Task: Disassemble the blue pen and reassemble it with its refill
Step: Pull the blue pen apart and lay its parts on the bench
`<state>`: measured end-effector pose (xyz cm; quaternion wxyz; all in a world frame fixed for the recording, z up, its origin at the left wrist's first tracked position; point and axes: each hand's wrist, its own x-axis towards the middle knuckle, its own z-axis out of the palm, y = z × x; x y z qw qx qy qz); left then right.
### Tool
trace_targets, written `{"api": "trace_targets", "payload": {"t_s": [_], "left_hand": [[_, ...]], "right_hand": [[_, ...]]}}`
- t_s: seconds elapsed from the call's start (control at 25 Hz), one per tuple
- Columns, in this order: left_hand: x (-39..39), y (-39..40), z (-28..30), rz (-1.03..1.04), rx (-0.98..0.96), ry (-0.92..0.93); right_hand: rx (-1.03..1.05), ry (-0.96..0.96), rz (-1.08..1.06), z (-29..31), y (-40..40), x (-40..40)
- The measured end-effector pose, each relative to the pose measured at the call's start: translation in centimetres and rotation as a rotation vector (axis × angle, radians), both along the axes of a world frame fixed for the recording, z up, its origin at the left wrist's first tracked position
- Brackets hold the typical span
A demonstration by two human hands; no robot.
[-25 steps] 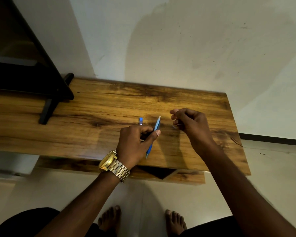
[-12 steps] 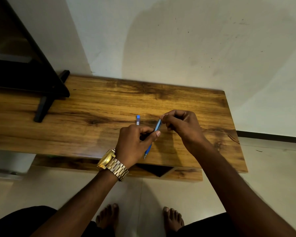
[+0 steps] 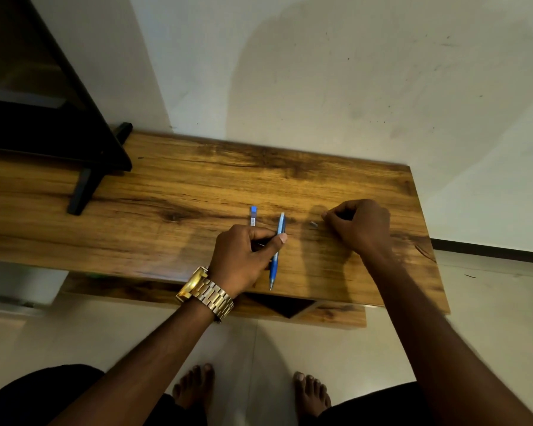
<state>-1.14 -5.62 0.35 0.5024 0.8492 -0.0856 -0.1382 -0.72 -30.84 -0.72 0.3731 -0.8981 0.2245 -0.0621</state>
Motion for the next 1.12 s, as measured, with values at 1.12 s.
{"api": "trace_targets", "payload": {"t_s": [1.12], "left_hand": [[3.1,1.9,-1.0,0.148,0.201,-0.270]], "right_hand": [[0.150,0.070,0.075,1.3,6.6,-2.3]]}}
